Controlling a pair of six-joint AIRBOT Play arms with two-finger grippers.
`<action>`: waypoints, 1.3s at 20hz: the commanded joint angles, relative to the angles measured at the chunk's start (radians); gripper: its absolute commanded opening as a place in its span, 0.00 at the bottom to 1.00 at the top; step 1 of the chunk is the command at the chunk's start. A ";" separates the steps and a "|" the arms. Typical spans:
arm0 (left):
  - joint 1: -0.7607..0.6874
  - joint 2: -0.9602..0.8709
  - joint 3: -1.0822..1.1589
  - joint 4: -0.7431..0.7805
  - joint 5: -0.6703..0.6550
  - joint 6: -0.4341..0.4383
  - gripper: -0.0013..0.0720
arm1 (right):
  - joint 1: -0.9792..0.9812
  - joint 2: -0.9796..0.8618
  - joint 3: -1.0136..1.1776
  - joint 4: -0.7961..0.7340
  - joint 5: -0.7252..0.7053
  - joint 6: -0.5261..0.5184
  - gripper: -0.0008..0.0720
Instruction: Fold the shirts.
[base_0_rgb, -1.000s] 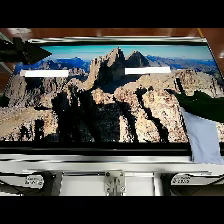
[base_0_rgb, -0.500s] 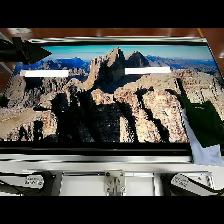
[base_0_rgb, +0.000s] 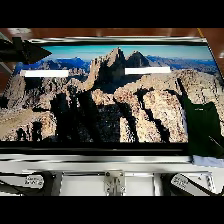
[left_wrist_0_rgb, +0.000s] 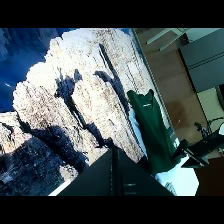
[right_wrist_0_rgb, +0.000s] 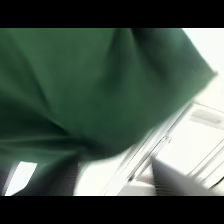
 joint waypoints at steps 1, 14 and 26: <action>0.000 0.000 0.000 0.001 0.002 0.000 0.06 | -0.001 0.040 -0.011 -0.060 -0.024 -0.023 0.86; -0.494 -0.035 0.067 1.165 -0.027 -0.312 0.98 | 0.612 0.180 0.381 0.125 -0.418 -0.177 0.86; -0.586 -0.064 -0.044 1.164 -0.040 -0.402 0.98 | 0.647 0.006 0.381 0.340 -0.105 -0.300 0.86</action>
